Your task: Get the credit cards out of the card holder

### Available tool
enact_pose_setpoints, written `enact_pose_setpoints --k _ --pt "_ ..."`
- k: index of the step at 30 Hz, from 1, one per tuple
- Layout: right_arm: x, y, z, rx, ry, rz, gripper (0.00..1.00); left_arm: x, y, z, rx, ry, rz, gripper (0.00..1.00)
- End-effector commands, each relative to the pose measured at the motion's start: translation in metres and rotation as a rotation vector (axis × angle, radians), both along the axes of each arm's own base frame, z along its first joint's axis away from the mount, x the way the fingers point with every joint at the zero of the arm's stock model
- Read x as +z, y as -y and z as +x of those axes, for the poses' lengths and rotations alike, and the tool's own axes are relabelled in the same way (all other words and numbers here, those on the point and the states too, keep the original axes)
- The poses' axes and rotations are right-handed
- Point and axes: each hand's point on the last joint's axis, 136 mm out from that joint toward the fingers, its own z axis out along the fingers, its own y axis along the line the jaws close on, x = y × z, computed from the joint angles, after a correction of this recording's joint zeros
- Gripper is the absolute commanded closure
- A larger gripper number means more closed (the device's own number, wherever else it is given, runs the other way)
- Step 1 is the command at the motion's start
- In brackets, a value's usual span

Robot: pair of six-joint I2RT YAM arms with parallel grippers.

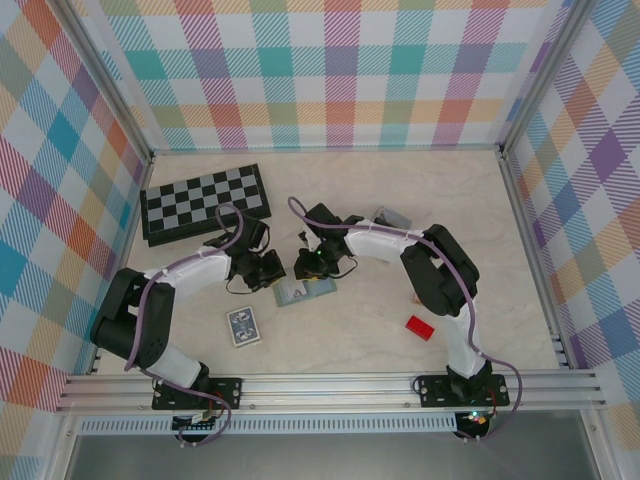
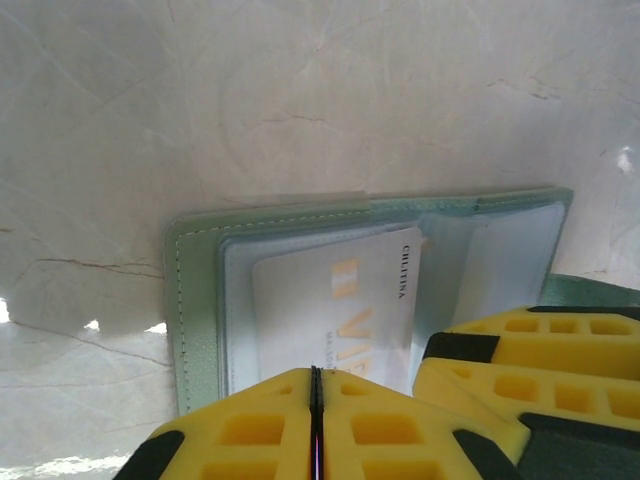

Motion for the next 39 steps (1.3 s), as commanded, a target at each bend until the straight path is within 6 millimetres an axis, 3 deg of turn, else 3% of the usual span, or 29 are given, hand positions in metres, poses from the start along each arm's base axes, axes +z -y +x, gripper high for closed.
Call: enact_pose_setpoints --k 1,10,23,28,34,39 --pt "-0.002 -0.003 0.000 0.019 -0.020 0.015 0.77 -0.008 0.002 -0.003 -0.008 -0.025 0.009 0.91" --pt "-0.006 -0.004 -0.001 0.034 -0.035 0.015 0.79 -0.030 -0.010 -0.012 0.021 -0.096 0.081 0.92" --pt "-0.016 0.002 0.001 0.017 -0.031 -0.015 0.78 -0.034 -0.018 -0.017 0.030 -0.109 0.117 0.92" --pt "-0.017 -0.006 -0.005 0.040 -0.066 0.035 0.77 -0.036 -0.017 -0.017 0.031 -0.113 0.114 0.92" --pt "-0.011 -0.010 -0.005 0.045 -0.057 0.073 0.87 -0.037 -0.017 -0.018 0.031 -0.115 0.115 0.92" --pt "-0.004 0.003 0.001 0.015 0.012 0.030 0.93 -0.034 -0.021 -0.018 0.039 -0.100 0.132 0.92"
